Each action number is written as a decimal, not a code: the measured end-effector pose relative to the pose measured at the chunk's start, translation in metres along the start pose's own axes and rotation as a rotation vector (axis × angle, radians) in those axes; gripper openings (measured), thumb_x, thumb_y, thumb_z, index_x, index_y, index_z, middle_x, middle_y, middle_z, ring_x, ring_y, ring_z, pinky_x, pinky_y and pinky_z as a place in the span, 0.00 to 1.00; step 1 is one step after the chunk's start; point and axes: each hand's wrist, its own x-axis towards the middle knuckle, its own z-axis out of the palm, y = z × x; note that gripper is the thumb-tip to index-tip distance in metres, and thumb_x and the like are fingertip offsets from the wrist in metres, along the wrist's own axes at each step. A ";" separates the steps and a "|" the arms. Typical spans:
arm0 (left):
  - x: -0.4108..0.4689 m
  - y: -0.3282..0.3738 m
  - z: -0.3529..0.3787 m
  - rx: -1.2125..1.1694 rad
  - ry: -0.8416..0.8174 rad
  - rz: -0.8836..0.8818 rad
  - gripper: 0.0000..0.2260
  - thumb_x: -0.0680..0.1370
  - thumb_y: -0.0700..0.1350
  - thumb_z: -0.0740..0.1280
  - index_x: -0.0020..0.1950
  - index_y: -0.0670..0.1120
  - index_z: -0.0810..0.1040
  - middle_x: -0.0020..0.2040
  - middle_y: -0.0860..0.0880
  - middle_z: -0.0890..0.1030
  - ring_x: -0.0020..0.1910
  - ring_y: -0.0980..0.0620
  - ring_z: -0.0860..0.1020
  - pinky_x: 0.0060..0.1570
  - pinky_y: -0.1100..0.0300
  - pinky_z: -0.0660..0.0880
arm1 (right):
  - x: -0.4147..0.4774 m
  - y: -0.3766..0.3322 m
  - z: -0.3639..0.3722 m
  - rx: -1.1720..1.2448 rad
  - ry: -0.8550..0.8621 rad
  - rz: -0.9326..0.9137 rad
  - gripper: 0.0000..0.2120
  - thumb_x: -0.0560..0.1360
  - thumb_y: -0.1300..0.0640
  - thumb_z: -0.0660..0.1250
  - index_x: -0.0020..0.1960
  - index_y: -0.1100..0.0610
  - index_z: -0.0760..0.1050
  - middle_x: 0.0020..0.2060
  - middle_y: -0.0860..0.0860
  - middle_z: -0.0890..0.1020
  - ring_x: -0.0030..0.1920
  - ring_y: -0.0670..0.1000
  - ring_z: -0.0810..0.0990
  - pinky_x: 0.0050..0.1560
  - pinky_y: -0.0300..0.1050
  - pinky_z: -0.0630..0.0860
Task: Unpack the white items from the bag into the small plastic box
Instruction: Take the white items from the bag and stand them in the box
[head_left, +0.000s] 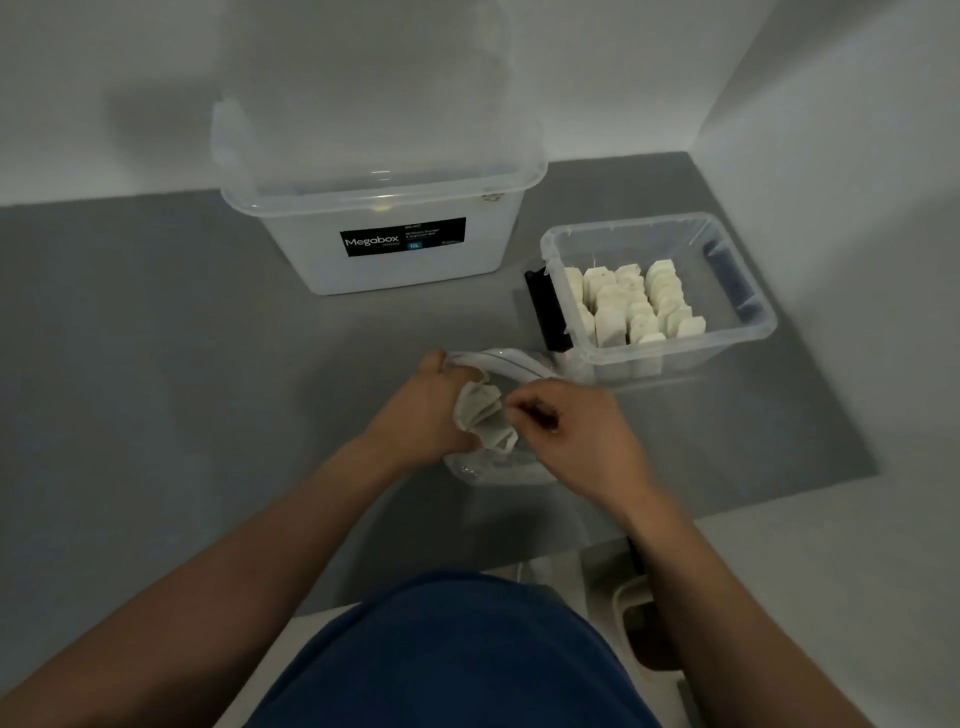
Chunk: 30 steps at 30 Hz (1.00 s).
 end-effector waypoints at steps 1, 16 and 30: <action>-0.001 -0.001 -0.001 0.003 0.001 0.013 0.21 0.69 0.52 0.76 0.58 0.47 0.78 0.50 0.52 0.78 0.59 0.47 0.69 0.55 0.57 0.71 | -0.001 0.010 0.010 -0.079 -0.035 0.016 0.06 0.78 0.55 0.69 0.51 0.50 0.85 0.44 0.43 0.85 0.44 0.42 0.82 0.47 0.36 0.76; 0.013 -0.031 0.031 0.248 -0.079 0.052 0.32 0.61 0.62 0.62 0.65 0.57 0.68 0.57 0.54 0.76 0.55 0.50 0.73 0.57 0.54 0.72 | -0.002 0.021 0.055 -0.341 -0.187 0.126 0.21 0.69 0.46 0.75 0.60 0.50 0.80 0.58 0.48 0.76 0.58 0.53 0.78 0.50 0.50 0.78; 0.000 -0.013 -0.016 -0.086 -0.051 -0.031 0.26 0.64 0.57 0.73 0.55 0.41 0.81 0.49 0.46 0.81 0.53 0.45 0.72 0.54 0.62 0.65 | -0.012 -0.009 0.000 -0.176 0.145 0.027 0.07 0.79 0.54 0.69 0.50 0.54 0.85 0.43 0.49 0.85 0.43 0.50 0.82 0.48 0.46 0.78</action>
